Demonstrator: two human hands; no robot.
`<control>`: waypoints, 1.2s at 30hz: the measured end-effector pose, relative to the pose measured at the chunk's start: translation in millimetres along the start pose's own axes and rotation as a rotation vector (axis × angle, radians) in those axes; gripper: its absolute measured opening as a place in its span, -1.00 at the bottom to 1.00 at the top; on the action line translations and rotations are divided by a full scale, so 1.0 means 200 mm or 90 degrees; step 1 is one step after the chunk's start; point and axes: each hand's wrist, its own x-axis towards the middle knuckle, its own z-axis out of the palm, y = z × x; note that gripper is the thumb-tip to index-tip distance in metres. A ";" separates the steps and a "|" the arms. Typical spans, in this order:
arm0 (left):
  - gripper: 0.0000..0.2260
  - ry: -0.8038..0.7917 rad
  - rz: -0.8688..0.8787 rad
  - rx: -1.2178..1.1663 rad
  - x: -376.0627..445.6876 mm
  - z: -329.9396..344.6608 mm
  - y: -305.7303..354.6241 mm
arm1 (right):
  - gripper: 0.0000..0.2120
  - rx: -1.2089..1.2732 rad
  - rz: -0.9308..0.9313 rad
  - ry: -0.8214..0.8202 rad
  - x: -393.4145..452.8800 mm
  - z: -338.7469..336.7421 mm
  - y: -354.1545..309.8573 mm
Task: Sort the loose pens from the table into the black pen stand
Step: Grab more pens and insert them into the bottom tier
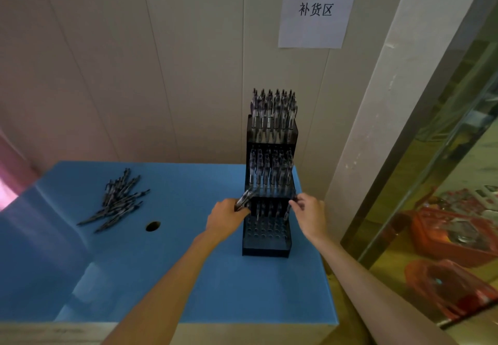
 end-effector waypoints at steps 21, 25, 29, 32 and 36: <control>-0.63 -0.015 -0.009 -0.007 0.00 0.00 -0.06 | -0.48 -0.185 0.064 -0.121 0.00 0.09 0.01; -0.64 -0.024 -0.011 -0.006 0.00 0.00 -0.06 | -0.45 -0.188 0.082 -0.124 -0.01 0.11 0.02; -0.64 -0.030 -0.014 -0.008 0.01 0.00 -0.07 | -0.48 -0.211 0.118 -0.132 -0.01 0.09 0.01; -0.63 -0.032 -0.008 -0.013 0.02 -0.01 -0.07 | -0.63 -0.144 0.153 -0.151 -0.02 0.07 -0.04; -0.61 -0.036 -0.007 -0.025 0.03 0.00 -0.06 | -0.88 0.173 0.137 -0.224 -0.06 0.04 -0.25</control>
